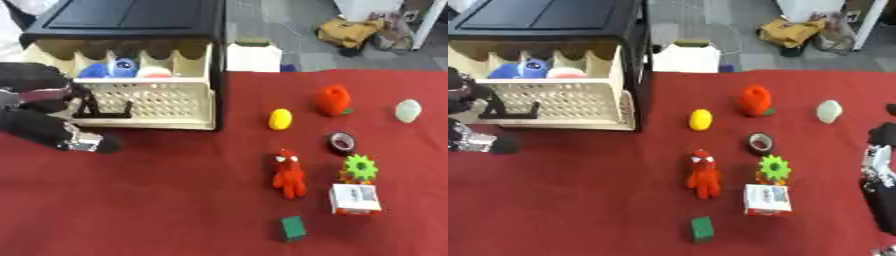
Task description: Pick up objects from table and place into drawer.
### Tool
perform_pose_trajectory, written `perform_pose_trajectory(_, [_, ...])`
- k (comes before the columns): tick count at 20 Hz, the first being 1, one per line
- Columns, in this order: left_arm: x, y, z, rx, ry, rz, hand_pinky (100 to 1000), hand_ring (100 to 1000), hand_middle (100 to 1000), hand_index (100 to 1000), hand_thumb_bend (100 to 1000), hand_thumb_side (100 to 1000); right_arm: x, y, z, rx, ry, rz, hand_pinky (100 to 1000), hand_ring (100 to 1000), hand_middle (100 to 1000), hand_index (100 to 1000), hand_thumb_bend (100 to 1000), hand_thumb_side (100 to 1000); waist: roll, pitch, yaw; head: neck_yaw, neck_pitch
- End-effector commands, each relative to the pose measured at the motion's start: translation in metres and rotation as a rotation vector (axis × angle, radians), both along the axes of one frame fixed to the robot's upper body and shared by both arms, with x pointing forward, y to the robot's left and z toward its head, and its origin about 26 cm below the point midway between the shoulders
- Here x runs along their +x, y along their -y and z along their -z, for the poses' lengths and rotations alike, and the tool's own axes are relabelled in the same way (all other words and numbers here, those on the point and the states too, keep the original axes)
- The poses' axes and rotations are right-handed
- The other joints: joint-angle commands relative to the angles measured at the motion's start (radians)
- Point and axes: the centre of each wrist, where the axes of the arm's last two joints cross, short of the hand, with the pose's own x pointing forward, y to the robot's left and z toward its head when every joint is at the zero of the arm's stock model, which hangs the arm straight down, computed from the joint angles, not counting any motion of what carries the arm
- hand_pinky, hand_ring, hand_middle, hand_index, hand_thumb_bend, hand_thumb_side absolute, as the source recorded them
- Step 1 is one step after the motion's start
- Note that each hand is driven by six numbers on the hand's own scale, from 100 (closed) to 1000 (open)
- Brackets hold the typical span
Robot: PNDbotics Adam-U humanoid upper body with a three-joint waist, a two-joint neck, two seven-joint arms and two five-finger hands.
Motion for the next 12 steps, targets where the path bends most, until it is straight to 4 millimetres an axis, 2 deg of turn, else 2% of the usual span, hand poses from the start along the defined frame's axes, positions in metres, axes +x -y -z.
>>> perform_pose_trajectory(1, [-0.0077, -0.0067, -0.0113, 0.017, 0.028, -0.028, 100, 100, 100, 813, 700, 1000, -0.0007, 0.0016, -0.0075, -0.009, 0.029, -0.002, 561, 545, 431, 749, 100, 760, 0.000, -0.020, 0.000, 0.003, -0.013])
perform_pose_trajectory(12, [-0.0162, -0.0089, -0.0102, 0.028, 0.031, -0.028, 100, 100, 100, 799, 692, 1000, -0.0006, 0.0015, -0.0078, -0.008, 0.029, -0.004, 561, 545, 431, 750, 100, 761, -0.002, -0.020, 0.000, 0.004, -0.015])
